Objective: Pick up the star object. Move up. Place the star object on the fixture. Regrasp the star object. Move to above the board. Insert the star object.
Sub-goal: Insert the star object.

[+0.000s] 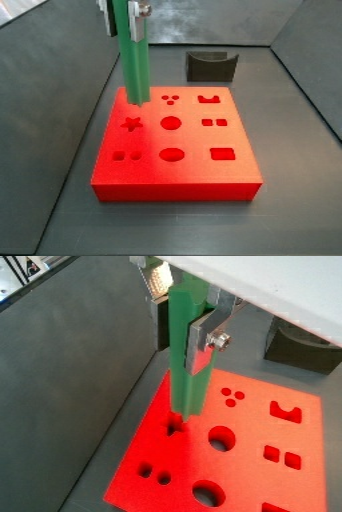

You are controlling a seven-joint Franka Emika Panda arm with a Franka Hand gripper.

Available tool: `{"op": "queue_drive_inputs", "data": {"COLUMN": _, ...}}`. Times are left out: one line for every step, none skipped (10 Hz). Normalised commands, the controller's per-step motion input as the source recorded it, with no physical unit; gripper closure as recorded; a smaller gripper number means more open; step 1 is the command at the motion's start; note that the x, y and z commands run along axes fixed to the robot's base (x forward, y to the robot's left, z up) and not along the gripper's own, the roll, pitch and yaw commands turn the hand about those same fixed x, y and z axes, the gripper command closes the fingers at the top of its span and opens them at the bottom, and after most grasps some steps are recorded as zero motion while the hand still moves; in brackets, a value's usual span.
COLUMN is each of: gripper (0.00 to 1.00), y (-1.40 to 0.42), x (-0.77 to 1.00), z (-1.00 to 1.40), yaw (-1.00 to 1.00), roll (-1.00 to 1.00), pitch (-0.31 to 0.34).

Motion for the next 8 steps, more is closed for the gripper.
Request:
{"op": "queue_drive_inputs", "data": {"gripper": 1.0, "y": 0.0, "x": 0.0, "z": -0.25, "yaw": 0.0, "roll": 0.0, "pitch": 0.0}}
{"op": "queue_drive_inputs", "data": {"gripper": 1.0, "y": 0.0, "x": -0.02, "z": -0.35, "yaw": 0.0, "roll": 0.0, "pitch": -0.026}}
{"op": "queue_drive_inputs", "data": {"gripper": 1.0, "y": -0.02, "x": 0.0, "z": -0.36, "yaw": 0.0, "roll": 0.0, "pitch": -0.043}}
{"op": "queue_drive_inputs", "data": {"gripper": 1.0, "y": 0.0, "x": 0.0, "z": -0.29, "yaw": 0.0, "roll": 0.0, "pitch": -0.027}}
{"op": "queue_drive_inputs", "data": {"gripper": 1.0, "y": 0.0, "x": 0.0, "z": -0.27, "yaw": 0.0, "roll": 0.0, "pitch": -0.019}}
{"op": "queue_drive_inputs", "data": {"gripper": 1.0, "y": 0.0, "x": 0.0, "z": -0.31, "yaw": 0.0, "roll": 0.0, "pitch": -0.011}}
{"op": "queue_drive_inputs", "data": {"gripper": 1.0, "y": 0.0, "x": 0.0, "z": -0.23, "yaw": 0.0, "roll": 0.0, "pitch": 0.0}}
{"op": "queue_drive_inputs", "data": {"gripper": 1.0, "y": 0.0, "x": 0.0, "z": -0.14, "yaw": 0.0, "roll": 0.01, "pitch": 0.0}}
